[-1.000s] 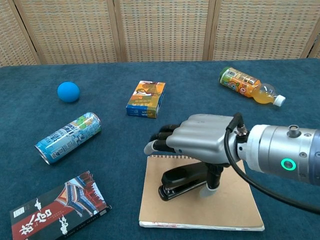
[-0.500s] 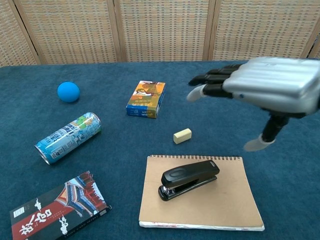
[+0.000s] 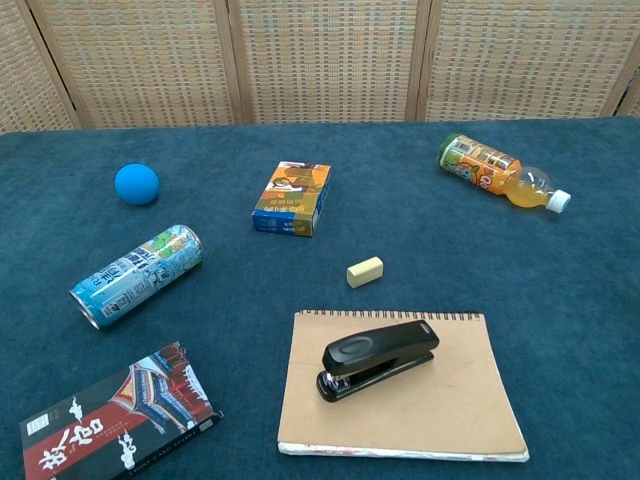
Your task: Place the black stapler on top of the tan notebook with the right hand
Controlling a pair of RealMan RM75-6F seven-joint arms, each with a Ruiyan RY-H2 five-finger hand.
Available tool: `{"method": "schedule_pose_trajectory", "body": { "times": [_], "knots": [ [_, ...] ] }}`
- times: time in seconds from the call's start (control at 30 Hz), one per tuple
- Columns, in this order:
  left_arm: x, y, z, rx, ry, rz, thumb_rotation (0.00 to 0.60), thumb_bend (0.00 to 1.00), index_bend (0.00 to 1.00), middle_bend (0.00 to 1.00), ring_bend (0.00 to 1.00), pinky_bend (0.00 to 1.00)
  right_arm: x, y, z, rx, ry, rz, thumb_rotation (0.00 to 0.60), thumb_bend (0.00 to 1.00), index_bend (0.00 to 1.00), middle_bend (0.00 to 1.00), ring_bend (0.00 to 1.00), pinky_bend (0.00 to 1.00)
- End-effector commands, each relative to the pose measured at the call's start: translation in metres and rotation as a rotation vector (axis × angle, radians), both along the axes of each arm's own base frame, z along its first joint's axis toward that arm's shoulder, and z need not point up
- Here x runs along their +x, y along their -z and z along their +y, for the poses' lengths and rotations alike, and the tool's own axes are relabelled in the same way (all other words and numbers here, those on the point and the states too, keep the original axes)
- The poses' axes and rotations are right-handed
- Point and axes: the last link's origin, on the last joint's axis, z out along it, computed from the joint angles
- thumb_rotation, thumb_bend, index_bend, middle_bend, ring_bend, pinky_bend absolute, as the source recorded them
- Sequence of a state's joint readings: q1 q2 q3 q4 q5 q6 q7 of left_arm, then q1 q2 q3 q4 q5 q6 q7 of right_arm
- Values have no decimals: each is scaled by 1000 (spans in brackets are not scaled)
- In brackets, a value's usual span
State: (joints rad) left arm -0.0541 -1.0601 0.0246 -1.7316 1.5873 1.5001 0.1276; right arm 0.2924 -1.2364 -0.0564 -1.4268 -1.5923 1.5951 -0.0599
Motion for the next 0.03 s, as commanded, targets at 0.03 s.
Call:
{"method": "schedule_pose_trajectory", "body": {
  "times": [0.03],
  "knots": [
    [0,3,-2,-5,9,7,600,0,0,0,0,0,-6,3,17,-11,1,-25,600,0,8,0,0,36]
  ]
}}
